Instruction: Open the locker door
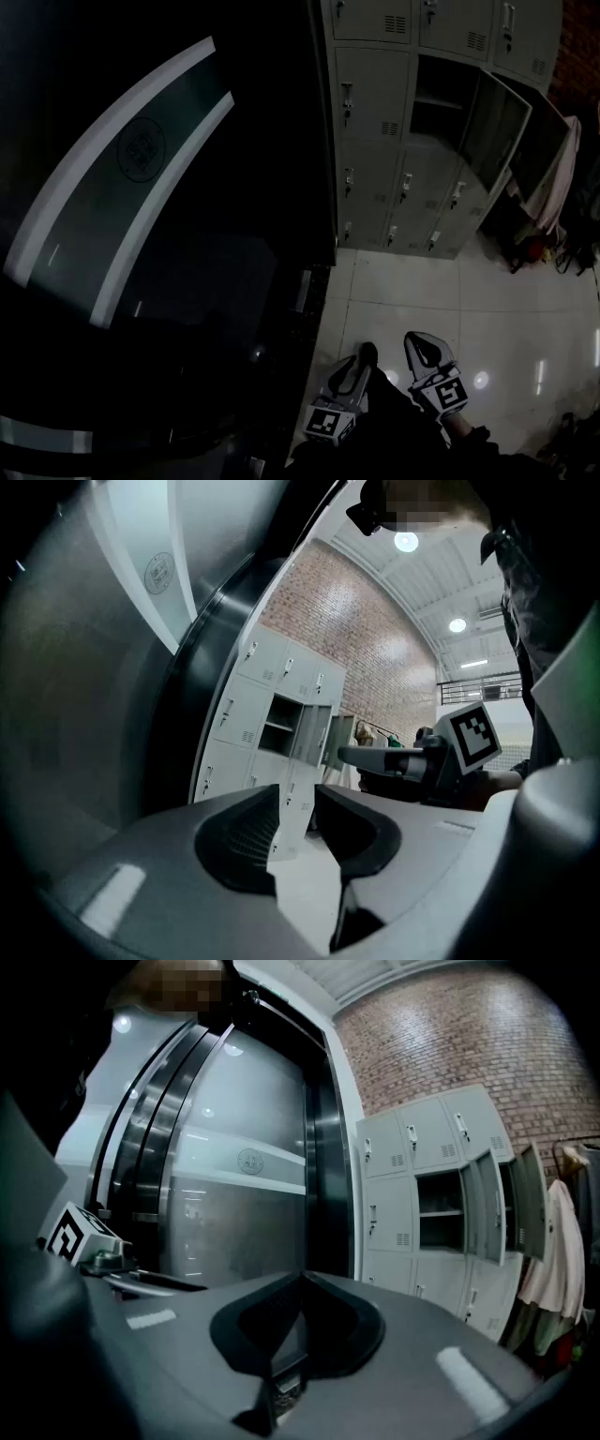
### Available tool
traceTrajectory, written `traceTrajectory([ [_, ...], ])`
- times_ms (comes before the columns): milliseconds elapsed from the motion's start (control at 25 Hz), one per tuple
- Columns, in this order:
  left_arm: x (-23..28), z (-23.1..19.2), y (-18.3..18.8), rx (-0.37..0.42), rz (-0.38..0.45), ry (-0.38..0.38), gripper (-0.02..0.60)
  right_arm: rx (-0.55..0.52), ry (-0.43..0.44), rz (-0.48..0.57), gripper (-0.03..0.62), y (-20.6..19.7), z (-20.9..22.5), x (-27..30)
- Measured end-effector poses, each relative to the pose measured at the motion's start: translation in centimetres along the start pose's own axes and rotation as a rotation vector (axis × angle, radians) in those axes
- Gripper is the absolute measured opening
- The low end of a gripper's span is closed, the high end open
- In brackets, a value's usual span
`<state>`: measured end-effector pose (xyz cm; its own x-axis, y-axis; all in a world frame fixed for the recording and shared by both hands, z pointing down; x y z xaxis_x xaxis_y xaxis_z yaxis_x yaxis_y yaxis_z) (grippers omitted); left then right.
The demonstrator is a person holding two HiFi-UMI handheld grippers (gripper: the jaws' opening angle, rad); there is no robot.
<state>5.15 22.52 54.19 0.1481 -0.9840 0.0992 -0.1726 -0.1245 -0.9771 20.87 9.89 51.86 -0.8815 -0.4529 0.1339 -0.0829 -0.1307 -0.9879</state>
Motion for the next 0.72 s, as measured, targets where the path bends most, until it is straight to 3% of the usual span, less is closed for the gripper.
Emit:
traceTrajectory([
  [80, 2.4, -1.8, -0.2, -0.009, -0.01, 0.013, 0.138, 0.001, -0.01, 0.028, 0.002, 2.2, 2.1, 3.7],
  [160, 5.0, -3.5, -0.3, -0.009, -0.015, 0.022, 0.149, -0.011, -0.009, 0.053, 0.064, 3.5, 4.7, 7.3],
  [280, 9.7, -6.5, 0.3, -0.012, -0.03, 0.031, 0.164, -0.034, 0.01, 0.065, 0.078, 4.6, 9.1, 13.0],
  [520, 21.9, -12.8, 4.9, 0.012, -0.054, -0.003, 0.176, -0.08, 0.054, 0.082, 0.094, 9.2, 18.1, 25.0],
  [720, 30.3, -17.2, 7.8, 0.039, -0.04, -0.012, 0.176, -0.094, 0.039, 0.108, 0.094, 11.9, 24.8, 35.2],
])
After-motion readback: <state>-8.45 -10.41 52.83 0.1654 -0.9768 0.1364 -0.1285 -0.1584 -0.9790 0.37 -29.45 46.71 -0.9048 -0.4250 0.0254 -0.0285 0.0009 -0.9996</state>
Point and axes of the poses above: the fingertips, and each gripper's own axes: x forward along the fingers, z to its right, y out of its top, the point moved 9 cm from there along -x, backward along the fingers, and after that the axes turned 6 degrees about x, right-handed, at the moved point
